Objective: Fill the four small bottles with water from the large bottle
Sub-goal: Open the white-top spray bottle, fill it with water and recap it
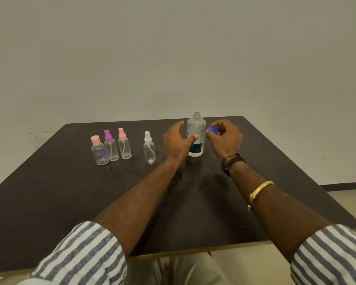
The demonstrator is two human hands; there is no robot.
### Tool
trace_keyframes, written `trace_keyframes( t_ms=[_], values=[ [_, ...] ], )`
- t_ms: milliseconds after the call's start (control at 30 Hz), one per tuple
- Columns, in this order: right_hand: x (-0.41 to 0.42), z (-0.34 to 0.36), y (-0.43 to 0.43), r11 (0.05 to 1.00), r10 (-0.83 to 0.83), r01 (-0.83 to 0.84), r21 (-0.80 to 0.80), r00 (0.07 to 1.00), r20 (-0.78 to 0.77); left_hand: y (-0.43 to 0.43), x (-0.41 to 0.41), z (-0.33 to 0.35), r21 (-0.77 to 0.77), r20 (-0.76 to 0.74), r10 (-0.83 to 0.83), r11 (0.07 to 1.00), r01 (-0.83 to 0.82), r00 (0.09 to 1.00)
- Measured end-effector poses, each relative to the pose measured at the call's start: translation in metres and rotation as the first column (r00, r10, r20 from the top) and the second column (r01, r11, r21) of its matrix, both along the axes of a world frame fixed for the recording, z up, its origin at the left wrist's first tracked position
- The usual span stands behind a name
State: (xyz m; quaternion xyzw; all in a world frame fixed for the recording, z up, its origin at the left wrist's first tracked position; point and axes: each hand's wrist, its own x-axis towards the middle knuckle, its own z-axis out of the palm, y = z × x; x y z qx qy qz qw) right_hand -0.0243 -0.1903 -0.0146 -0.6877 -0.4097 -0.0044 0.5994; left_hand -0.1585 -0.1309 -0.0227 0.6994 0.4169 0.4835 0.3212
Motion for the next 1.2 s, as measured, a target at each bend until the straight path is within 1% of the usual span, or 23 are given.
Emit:
trace_keyframes(
  t_ms=[133,233,300,400,667,1000,1200],
  values=[
    [0.002,-0.017,-0.006,0.996,-0.02,0.02,-0.086,1.0,-0.003,-0.006,-0.005,-0.009,-0.004,-0.009,0.009,1.0,-0.009,1.0],
    [0.006,-0.029,-0.01,0.984,-0.024,0.022,-0.179,1.0,-0.011,-0.011,-0.008,-0.014,-0.007,-0.019,0.009,1.0,-0.009,1.0],
    [0.01,-0.035,-0.012,0.971,-0.022,0.026,-0.236,1.0,0.019,-0.014,-0.009,-0.017,-0.012,-0.027,0.007,1.0,-0.007,1.0],
    [0.013,-0.041,-0.014,0.963,-0.03,0.046,-0.266,0.997,0.067,-0.017,-0.01,-0.019,-0.014,-0.036,0.006,1.0,-0.007,0.999],
    [0.018,-0.046,-0.025,0.916,-0.065,0.083,-0.392,0.996,0.059,-0.027,-0.01,-0.025,-0.021,-0.088,-0.024,1.0,0.022,0.996],
    [0.016,-0.047,-0.026,0.887,-0.106,0.131,-0.443,0.991,0.081,-0.03,-0.013,-0.031,-0.05,-0.115,-0.032,0.998,0.026,0.993],
    [0.015,-0.043,-0.027,0.893,-0.092,0.121,-0.434,0.992,0.087,-0.03,-0.015,-0.031,-0.042,-0.085,-0.034,0.999,0.03,0.996]
  ],
)
